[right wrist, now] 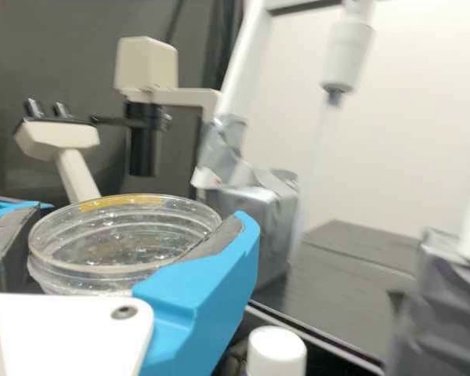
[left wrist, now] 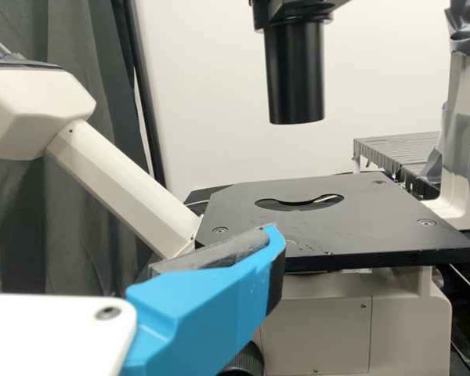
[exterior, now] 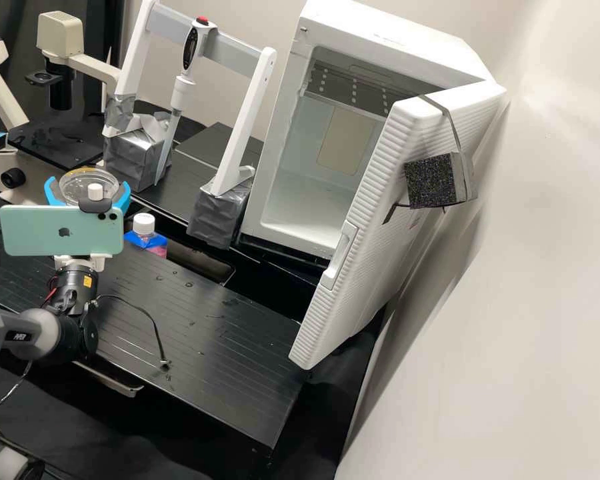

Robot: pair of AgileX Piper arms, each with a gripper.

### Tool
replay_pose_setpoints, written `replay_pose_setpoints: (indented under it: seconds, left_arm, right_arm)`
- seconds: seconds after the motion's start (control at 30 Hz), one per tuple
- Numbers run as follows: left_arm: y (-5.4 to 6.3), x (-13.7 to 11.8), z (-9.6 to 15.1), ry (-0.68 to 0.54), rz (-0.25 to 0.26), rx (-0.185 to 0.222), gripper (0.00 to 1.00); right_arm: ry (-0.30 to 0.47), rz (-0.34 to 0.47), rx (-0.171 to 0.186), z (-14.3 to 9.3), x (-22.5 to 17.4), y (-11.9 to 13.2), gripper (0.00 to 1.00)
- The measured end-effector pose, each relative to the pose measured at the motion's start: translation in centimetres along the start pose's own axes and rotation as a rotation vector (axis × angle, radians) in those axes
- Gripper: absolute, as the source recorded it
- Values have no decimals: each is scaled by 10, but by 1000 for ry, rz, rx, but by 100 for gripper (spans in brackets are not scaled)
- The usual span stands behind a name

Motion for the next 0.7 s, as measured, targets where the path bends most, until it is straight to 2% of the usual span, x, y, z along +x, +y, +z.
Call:
replay_pose_setpoints:
  seconds: [0.37,0.7]
  left_arm:
    - [0,0,0,0,0,0,100]
    - [0,0,0,0,0,0,100]
  right_arm:
    - [88,-75,10,-30,56,-10,0]
    - [87,-169,20,-40,117,-28,0]
